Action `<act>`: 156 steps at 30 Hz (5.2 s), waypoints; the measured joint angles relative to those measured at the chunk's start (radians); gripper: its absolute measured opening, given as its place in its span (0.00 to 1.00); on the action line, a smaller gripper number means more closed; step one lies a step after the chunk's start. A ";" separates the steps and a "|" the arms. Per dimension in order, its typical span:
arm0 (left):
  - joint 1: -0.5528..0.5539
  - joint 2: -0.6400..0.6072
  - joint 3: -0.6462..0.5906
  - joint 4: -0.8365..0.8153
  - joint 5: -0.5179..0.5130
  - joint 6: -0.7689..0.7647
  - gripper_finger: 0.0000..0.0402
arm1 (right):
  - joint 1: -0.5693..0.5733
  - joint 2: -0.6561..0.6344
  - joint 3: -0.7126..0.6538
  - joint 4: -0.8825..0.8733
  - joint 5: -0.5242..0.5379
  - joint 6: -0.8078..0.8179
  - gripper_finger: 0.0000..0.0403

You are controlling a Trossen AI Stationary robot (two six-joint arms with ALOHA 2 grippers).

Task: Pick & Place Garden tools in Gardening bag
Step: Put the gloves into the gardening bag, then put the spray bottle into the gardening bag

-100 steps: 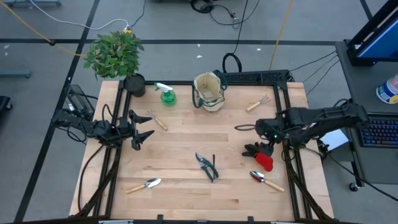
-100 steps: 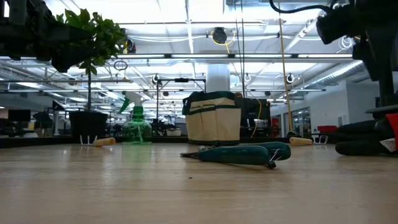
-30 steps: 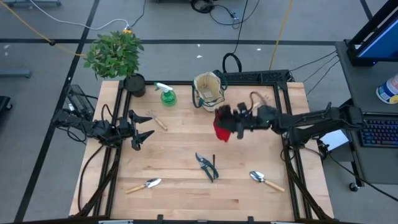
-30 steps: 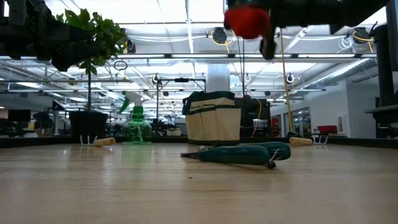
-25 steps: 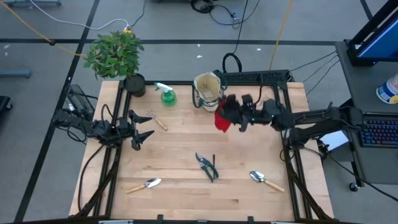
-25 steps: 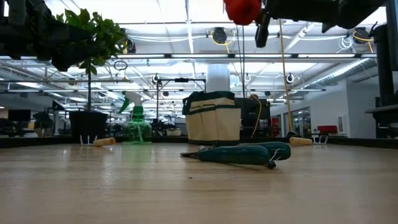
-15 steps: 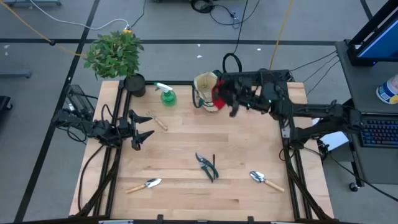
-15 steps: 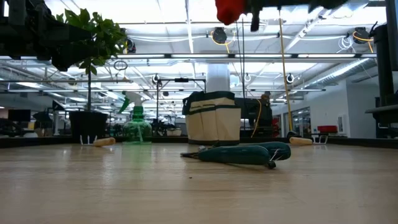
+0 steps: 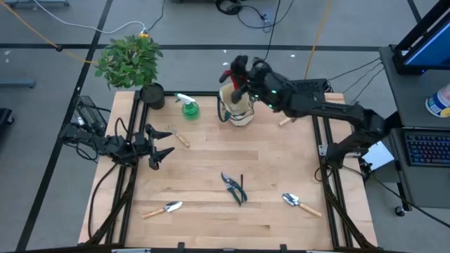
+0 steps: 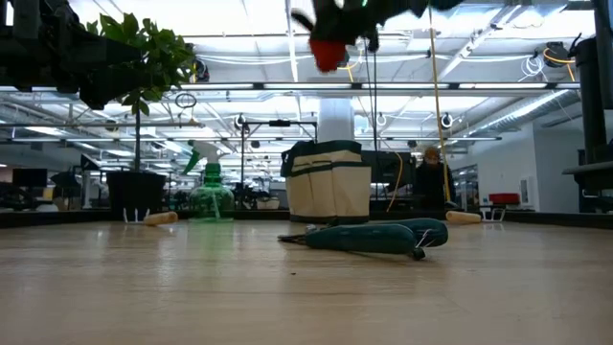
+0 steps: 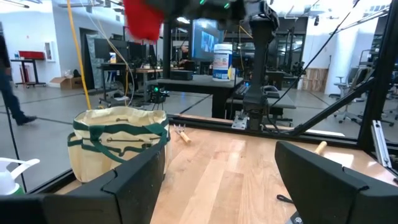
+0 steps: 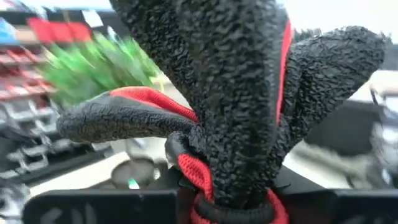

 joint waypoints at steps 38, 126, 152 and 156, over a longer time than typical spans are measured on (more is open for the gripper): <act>0.000 0.000 0.000 0.003 0.000 -0.089 0.77 | -0.114 0.316 0.004 -0.310 -0.066 0.280 0.33; 0.000 0.000 0.000 0.026 -0.003 -0.130 0.77 | -0.148 0.168 0.003 -0.540 -0.288 0.012 0.93; 0.000 0.057 0.000 0.180 -0.003 -0.085 0.77 | -0.132 -0.283 -0.077 -0.711 -0.395 -0.010 0.98; 0.000 0.126 0.005 0.250 -0.003 -0.036 0.77 | -0.131 -0.419 -0.215 -0.653 -0.396 0.041 0.98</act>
